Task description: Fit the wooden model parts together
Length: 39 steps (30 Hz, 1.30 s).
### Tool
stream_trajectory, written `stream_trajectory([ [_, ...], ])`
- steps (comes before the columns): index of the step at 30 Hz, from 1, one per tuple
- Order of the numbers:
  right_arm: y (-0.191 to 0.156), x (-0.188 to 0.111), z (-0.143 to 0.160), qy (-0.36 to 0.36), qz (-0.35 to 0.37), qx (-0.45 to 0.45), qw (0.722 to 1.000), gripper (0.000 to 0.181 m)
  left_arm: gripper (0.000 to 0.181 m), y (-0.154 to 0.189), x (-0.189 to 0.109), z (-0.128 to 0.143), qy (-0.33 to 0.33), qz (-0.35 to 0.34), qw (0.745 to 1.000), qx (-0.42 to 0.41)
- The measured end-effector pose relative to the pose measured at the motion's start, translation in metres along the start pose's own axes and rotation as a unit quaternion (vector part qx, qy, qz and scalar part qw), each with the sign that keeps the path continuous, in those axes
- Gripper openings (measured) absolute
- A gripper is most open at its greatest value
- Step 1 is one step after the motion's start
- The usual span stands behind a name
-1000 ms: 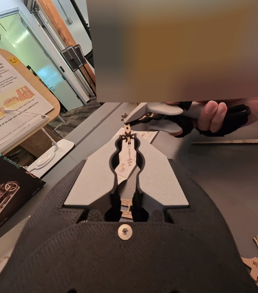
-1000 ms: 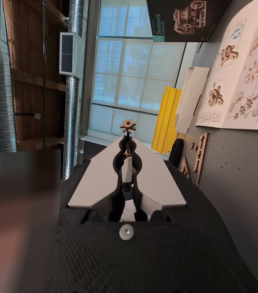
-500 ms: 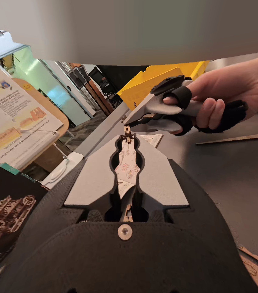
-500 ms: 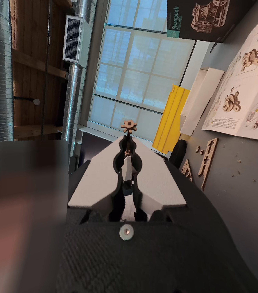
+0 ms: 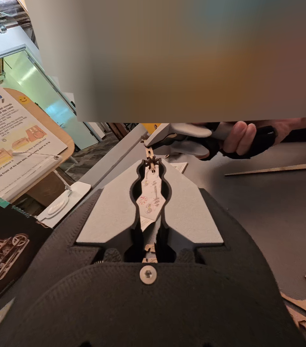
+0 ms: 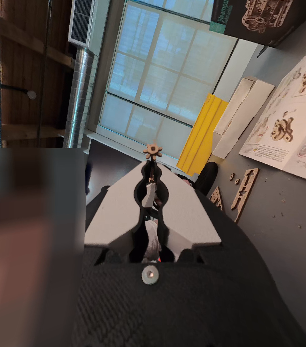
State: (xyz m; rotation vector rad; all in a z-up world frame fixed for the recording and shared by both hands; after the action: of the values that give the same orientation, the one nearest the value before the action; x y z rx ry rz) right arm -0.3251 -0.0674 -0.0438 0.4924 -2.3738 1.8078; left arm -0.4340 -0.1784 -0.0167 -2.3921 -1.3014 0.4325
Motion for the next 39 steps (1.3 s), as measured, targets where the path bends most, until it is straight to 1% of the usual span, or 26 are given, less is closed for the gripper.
stream_trajectory([
  [4,0.000,0.000,-0.003,-0.020,-0.012,0.011,1.000,0.000,0.012,-0.002,0.000,-0.001,0.008,0.011,1.000,-0.028],
  [9,0.009,0.000,0.000,-0.009,-0.025,0.064,0.998,0.000,0.012,0.002,0.001,0.000,0.001,-0.001,1.000,-0.016],
  [14,0.011,0.001,0.005,0.012,-0.044,0.101,0.994,0.000,0.028,0.004,-0.001,-0.003,0.004,-0.026,1.000,0.001],
  [16,0.014,0.001,0.007,0.024,-0.057,0.128,0.990,0.000,0.028,0.003,-0.003,-0.006,0.010,-0.039,0.999,0.010],
  [19,0.017,0.002,0.011,0.029,-0.073,0.164,0.983,0.000,0.023,0.004,-0.006,-0.009,0.015,-0.058,0.997,0.039],
  [22,0.017,0.005,0.015,0.029,-0.092,0.189,0.977,0.000,0.022,0.008,-0.005,-0.009,0.010,-0.056,0.997,0.049],
  [28,0.015,0.007,0.018,0.030,-0.100,0.195,0.975,0.000,0.013,0.007,-0.007,-0.011,0.014,-0.066,0.997,0.045],
  [32,0.016,0.006,0.018,0.033,-0.099,0.194,0.976,0.000,0.012,0.007,-0.006,-0.010,0.010,-0.066,0.997,0.049],
  [35,0.015,0.006,0.016,0.025,-0.093,0.176,0.980,0.000,0.012,0.004,-0.006,-0.010,0.016,-0.043,0.999,0.018],
  [39,0.010,0.004,0.010,0.008,-0.070,0.129,0.989,0.000,0.012,0.000,-0.006,-0.009,0.021,-0.008,1.000,-0.012],
])
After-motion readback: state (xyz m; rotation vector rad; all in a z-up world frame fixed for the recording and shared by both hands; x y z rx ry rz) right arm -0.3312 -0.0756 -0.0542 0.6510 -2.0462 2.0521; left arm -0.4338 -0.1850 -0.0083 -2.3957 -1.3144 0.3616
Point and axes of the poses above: each gripper's, where its closed fingertips meet, x out along the fingers, z out of its underside, y = z × x across the jaws, the point moved 8 cm from there along -x, back along the fingers, and after that the axes turned 3 degrees about z, right-handed, at the moved point
